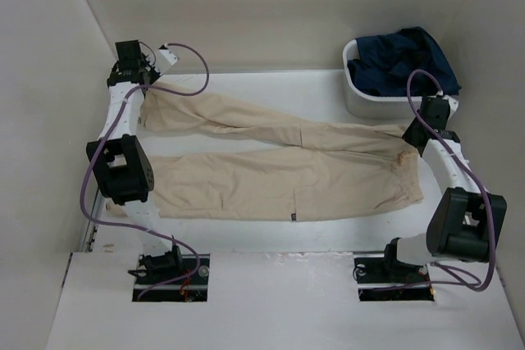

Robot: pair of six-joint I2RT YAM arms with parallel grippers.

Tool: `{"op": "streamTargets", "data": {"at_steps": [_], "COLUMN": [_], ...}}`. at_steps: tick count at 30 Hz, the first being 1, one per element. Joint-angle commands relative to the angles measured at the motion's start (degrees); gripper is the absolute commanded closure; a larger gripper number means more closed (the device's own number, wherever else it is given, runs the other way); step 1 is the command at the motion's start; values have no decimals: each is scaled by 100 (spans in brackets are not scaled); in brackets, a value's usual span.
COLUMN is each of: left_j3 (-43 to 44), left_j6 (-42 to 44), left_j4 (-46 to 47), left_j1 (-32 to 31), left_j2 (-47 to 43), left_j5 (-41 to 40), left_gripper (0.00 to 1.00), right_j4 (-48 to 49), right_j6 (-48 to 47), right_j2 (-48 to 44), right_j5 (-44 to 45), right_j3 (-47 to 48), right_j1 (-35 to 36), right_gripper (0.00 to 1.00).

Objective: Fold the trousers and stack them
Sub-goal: Flatten the trousers out

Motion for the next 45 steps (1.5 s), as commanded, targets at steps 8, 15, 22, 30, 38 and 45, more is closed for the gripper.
{"op": "streamTargets", "data": {"at_steps": [8,15,22,30,38,45], "left_j3": [210,2249,417,-1054,-931,-1019], "left_j6": [611,549,1029,2843,2791,2756], "left_j4": [511,723,6,-1625,-1298,-711], "left_j1": [-206,-479,-58,312,75,4], "left_j2": [270,2671,592,245,825,1195], "left_j5": [-479,-1067,627,277,295,120], "left_gripper": [89,47,34,41,39,38], "right_j4": [241,189,162,250,250,224], "right_j6": [-24,187,301,354,363,380], "right_j2": [-332,-86,-33,-165,-402,-385], "right_j5": [-77,-112,-121,-165,-209,-200], "right_j3": [-353,-326,-388,-414,-669,-678], "right_j1": [-166,150,484,537,423,370], "right_gripper": [100,100,100,100,100,100]}}
